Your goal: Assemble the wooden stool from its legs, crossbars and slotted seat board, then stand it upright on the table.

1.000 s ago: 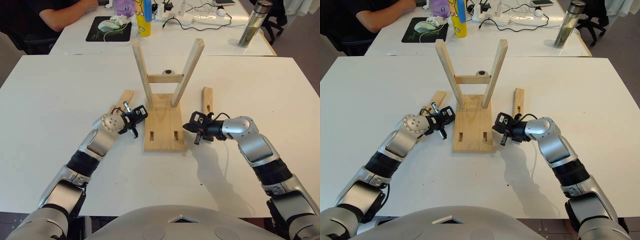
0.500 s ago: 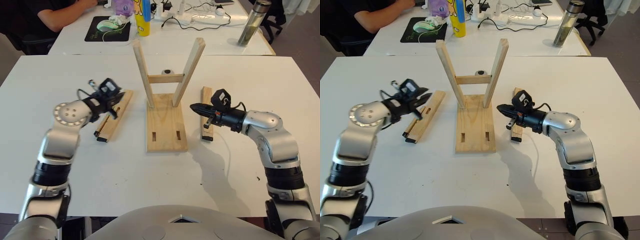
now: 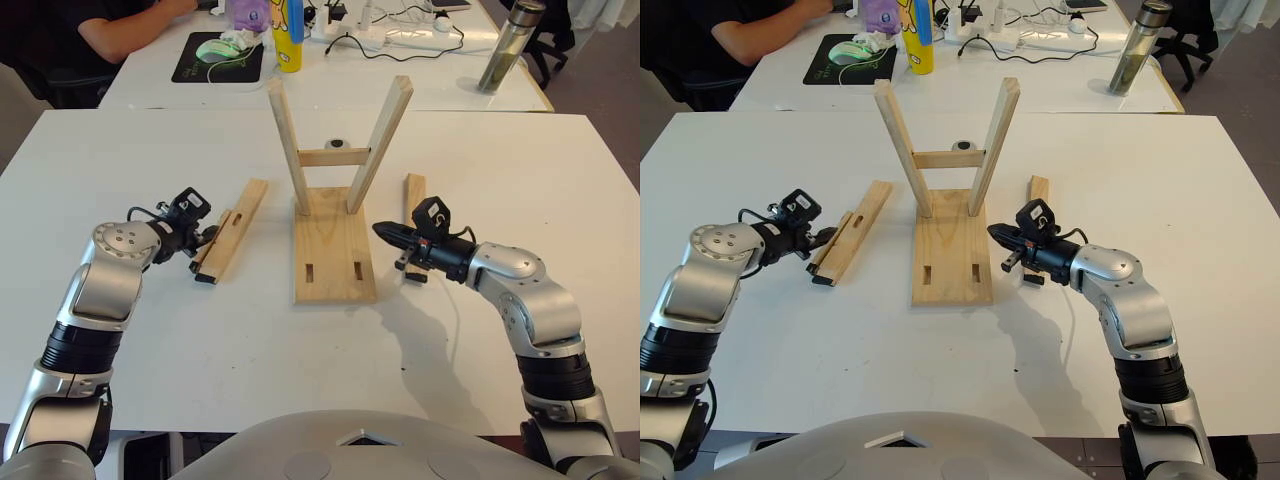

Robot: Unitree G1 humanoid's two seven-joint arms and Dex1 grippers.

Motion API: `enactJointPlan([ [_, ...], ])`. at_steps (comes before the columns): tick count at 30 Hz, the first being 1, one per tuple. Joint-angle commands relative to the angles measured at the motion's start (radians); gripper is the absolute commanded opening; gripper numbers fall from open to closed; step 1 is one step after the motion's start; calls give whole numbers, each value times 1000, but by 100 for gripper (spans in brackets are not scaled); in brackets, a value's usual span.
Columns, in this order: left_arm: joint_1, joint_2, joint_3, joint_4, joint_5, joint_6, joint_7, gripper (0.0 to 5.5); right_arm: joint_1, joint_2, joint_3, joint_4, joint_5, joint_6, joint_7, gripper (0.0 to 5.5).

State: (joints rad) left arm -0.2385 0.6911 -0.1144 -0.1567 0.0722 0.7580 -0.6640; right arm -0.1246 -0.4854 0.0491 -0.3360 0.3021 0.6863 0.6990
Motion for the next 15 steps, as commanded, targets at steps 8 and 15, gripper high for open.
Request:
enactJointPlan([
  [8, 19, -20, 29, 95, -60, 34, 11, 247, -11, -3, 25, 22, -9, -11, -31, 0],
  [15, 15, -26, 44, 103, -102, 50, 2, 247, -14, -1, 40, 32, -14, -18, -36, 0],
])
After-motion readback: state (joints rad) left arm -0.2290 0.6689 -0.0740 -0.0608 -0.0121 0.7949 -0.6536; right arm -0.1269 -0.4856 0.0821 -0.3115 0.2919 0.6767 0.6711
